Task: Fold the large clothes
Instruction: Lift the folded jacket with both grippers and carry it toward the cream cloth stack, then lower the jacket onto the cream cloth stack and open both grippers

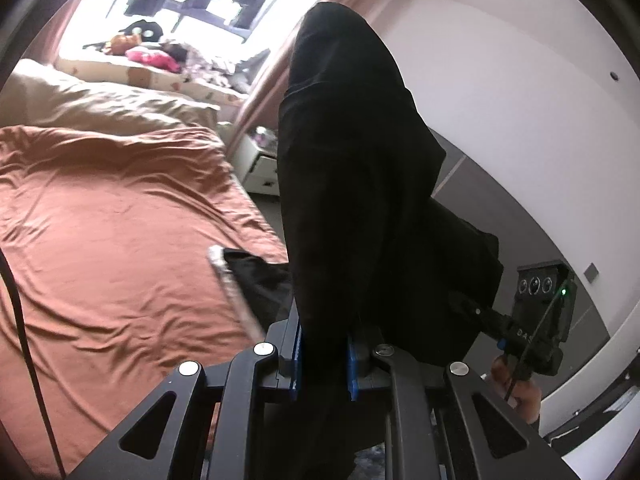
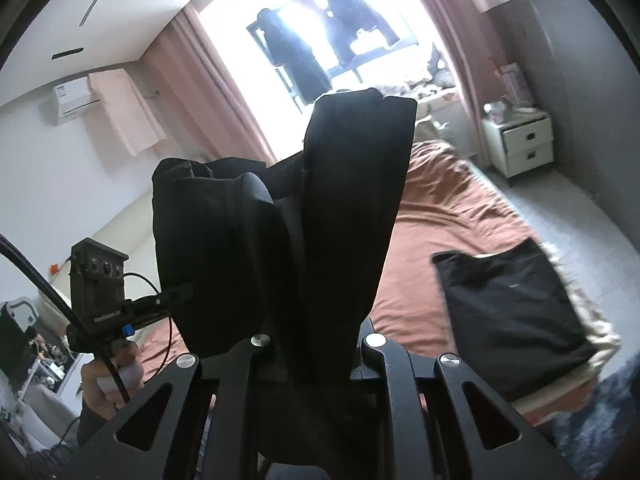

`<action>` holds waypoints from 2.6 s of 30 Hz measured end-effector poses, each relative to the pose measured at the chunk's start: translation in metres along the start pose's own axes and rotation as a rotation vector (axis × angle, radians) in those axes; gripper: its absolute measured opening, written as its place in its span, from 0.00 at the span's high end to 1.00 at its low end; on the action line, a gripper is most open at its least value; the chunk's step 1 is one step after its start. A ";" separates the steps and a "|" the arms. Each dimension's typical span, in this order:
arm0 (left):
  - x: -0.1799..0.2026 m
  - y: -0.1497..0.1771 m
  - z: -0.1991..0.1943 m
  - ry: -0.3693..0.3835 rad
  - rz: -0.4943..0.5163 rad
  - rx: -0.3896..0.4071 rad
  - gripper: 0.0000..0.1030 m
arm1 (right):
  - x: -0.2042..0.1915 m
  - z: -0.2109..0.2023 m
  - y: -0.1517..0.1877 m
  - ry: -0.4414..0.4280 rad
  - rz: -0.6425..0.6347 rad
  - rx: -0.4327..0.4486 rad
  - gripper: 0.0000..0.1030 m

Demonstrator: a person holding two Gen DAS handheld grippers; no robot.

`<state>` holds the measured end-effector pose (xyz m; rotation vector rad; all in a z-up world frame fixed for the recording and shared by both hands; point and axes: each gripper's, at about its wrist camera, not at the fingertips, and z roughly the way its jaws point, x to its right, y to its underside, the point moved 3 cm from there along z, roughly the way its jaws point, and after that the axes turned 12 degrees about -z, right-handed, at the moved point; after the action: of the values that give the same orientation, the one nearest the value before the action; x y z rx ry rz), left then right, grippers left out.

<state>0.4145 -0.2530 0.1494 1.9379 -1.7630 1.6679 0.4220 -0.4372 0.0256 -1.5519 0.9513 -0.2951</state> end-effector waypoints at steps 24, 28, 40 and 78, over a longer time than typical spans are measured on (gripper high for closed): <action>0.032 0.017 0.204 0.056 -0.086 -0.187 0.83 | 0.068 0.011 -0.011 0.173 0.135 -0.044 0.89; 0.002 0.005 0.244 0.024 -0.117 -0.226 0.83 | 0.078 0.053 -0.012 0.186 0.168 -0.100 0.89; -0.090 -0.018 0.330 -0.099 -0.175 -0.341 0.82 | 0.084 0.170 -0.019 0.252 0.221 -0.278 0.89; -0.146 -0.037 0.400 -0.218 -0.082 -0.417 0.62 | 0.050 -0.018 0.118 0.436 0.693 -0.120 0.41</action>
<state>0.7336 -0.3919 -0.0983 2.0128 -1.8810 0.9906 0.3942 -0.4768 -0.0943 -1.1856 1.8079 -0.0768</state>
